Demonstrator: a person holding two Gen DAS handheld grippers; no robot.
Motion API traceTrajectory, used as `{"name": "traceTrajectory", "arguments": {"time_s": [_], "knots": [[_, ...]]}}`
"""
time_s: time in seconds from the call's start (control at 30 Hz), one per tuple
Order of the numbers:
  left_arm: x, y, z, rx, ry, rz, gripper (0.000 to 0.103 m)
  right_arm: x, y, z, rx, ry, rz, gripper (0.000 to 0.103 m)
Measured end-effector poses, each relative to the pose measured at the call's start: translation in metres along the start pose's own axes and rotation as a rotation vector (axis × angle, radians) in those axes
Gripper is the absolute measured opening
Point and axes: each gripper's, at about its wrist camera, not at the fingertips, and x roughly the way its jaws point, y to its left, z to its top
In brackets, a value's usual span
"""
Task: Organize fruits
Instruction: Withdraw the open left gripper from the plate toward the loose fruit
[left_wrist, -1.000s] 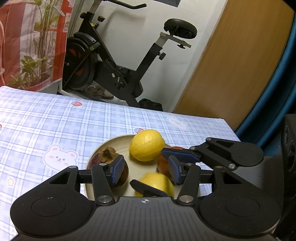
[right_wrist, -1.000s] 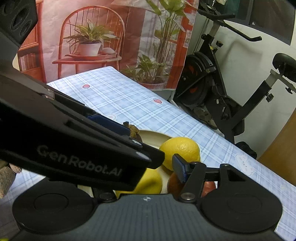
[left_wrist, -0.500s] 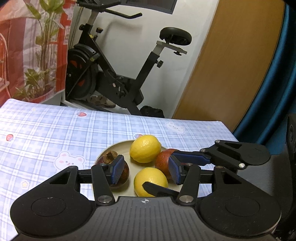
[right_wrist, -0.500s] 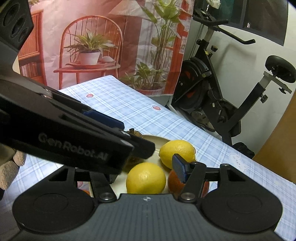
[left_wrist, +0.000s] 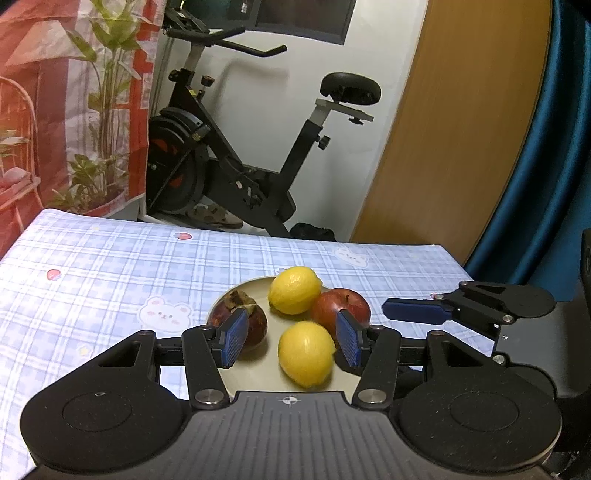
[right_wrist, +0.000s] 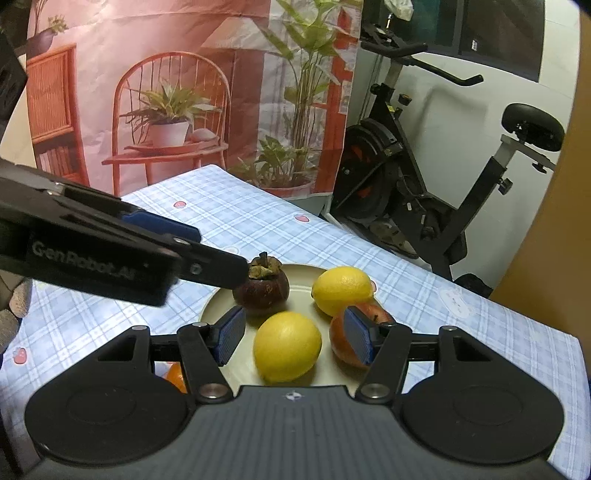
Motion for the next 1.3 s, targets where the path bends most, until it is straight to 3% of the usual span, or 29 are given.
{"name": "traceTrajectory", "arguments": {"time_s": [0.8,1.3], "knots": [[-0.057,-0.016,-0.037,0.033,-0.039,0.026,0.055,-0.071,0.01,-0.055,0.231,-0.064,-0.021,0.062],[-0.059,-0.01,-0.071,0.006,0.025,0.01,0.055,-0.079,0.028,-0.092,0.254,-0.031,-0.028,0.062]]}}
